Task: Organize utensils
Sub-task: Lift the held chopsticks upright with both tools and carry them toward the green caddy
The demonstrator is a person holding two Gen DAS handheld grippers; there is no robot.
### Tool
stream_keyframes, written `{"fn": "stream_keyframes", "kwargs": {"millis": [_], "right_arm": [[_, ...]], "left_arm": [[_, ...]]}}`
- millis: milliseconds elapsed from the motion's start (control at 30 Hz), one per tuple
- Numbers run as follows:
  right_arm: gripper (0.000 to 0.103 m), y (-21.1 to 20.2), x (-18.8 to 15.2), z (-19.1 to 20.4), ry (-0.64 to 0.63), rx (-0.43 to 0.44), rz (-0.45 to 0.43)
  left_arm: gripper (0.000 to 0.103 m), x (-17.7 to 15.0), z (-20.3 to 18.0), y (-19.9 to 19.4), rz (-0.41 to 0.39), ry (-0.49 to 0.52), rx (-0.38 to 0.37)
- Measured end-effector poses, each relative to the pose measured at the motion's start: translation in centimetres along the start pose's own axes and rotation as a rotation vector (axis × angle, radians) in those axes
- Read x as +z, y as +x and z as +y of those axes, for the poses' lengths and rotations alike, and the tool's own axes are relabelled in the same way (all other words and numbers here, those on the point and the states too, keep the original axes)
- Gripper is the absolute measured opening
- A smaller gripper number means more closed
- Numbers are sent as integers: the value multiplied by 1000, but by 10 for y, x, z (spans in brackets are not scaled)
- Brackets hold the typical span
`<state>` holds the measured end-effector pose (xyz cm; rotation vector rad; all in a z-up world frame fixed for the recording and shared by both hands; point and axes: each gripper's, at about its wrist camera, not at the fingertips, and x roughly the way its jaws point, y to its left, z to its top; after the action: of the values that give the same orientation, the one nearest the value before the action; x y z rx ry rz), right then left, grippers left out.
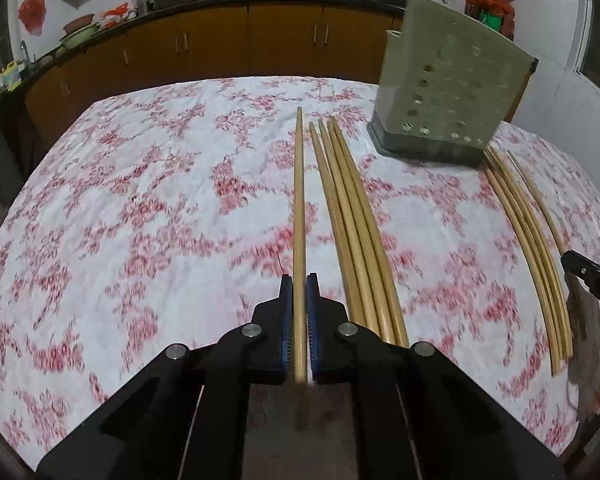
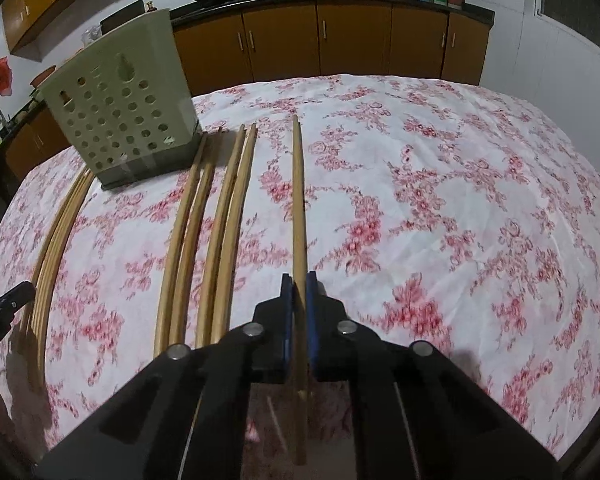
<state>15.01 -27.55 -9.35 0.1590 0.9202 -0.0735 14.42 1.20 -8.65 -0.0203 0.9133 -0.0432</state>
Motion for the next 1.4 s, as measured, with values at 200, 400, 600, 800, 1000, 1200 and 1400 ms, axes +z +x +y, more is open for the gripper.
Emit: {"fn": "stream_keyframes", "kwargs": {"millis": [200,400,600,800,1000,1200,1400], "right_arm": [[8,12,15,-2,-4,-18,-9],[9,15,13,2,-42,-41,-52],[10,11,9,0,-31,-35,-55],[9,9,5,1,-41,-38,-55],[8,-10,11,-5,-27,-13,-84],[8,-40,26,-6,-38,-7,-150],[8,-74,40,-8,-15,12,-253]], "left_arm": [[8,12,4,9,-8,2,6],[8,10,4,6,-26,14,-2],[8,5,3,4,-26,13,-11],[8,2,1,0,-27,18,-12],[8,6,2,-8,-42,18,-31],[8,25,6,-37,-125,16,-31],[8,45,18,-69,-226,-35,-36]]}}
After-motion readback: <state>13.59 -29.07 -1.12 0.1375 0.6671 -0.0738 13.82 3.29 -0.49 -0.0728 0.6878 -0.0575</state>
